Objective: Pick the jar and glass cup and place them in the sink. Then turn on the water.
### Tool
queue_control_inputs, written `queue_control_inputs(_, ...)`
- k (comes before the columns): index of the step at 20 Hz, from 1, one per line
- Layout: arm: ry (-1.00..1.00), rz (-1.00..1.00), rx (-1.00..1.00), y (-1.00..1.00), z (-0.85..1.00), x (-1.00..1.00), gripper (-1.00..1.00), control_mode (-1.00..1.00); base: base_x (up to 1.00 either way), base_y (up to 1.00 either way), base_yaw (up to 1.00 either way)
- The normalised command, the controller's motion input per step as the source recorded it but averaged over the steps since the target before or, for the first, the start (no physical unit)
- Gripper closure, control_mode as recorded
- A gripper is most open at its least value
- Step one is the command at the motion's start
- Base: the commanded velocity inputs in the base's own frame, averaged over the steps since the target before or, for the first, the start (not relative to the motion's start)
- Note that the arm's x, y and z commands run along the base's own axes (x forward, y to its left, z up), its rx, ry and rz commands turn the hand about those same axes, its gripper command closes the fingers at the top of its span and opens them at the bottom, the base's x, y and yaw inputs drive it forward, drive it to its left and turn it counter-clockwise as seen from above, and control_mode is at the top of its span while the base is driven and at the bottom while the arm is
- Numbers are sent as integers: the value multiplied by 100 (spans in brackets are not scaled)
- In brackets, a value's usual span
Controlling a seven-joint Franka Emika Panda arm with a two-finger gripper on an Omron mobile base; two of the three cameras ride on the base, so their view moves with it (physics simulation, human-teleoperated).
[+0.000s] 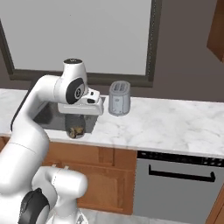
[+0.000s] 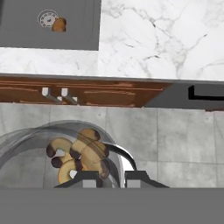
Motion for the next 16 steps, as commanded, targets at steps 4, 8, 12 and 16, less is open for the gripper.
queue_control_inputs(4,0,0,0,0,0,0,100,100,52,-18,0)
queue_control_inputs(8,0,0,0,0,0,0,100,100,49,-26,0)
queue_control_inputs(12,0,0,0,0,0,0,100,100,24,-44,0)
queue_control_inputs(16,0,0,0,0,0,0,100,100,19,-34,0)
